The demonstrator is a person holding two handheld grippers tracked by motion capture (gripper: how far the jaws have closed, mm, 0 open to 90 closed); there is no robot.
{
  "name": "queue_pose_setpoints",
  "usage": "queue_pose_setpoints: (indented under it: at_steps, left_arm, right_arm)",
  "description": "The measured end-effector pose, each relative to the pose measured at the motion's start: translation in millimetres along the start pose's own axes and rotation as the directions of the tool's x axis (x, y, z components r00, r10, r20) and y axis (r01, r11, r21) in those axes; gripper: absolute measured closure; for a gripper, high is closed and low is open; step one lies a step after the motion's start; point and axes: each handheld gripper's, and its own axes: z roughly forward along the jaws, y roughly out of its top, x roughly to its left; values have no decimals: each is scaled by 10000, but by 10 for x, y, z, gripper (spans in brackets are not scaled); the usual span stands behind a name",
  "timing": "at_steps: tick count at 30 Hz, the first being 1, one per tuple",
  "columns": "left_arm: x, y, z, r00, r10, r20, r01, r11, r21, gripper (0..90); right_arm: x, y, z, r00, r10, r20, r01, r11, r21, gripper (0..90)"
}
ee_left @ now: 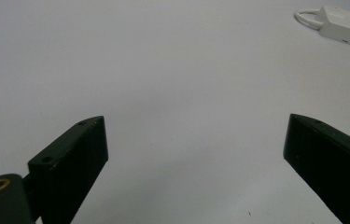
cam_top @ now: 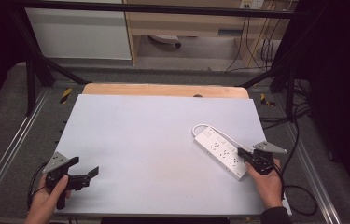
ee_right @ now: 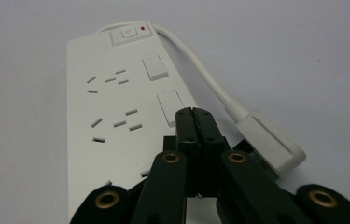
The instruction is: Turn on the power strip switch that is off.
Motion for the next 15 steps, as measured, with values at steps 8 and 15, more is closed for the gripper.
queue_pose_setpoints:
  at_steps: [8, 15]
  left_arm:
    - [-1, -1, 1, 10000, 4, -14, -4, 10000, 13, 65]
    - [-3, -2, 4, 10000, -8, -2, 8, 10000, 34, 65]
  right_arm:
    - [-4, -3, 0, 10000, 45, -27, -45, 10000, -8, 900]
    - [-5, -5, 1, 10000, 60, -33, -60, 10000, -13, 900]
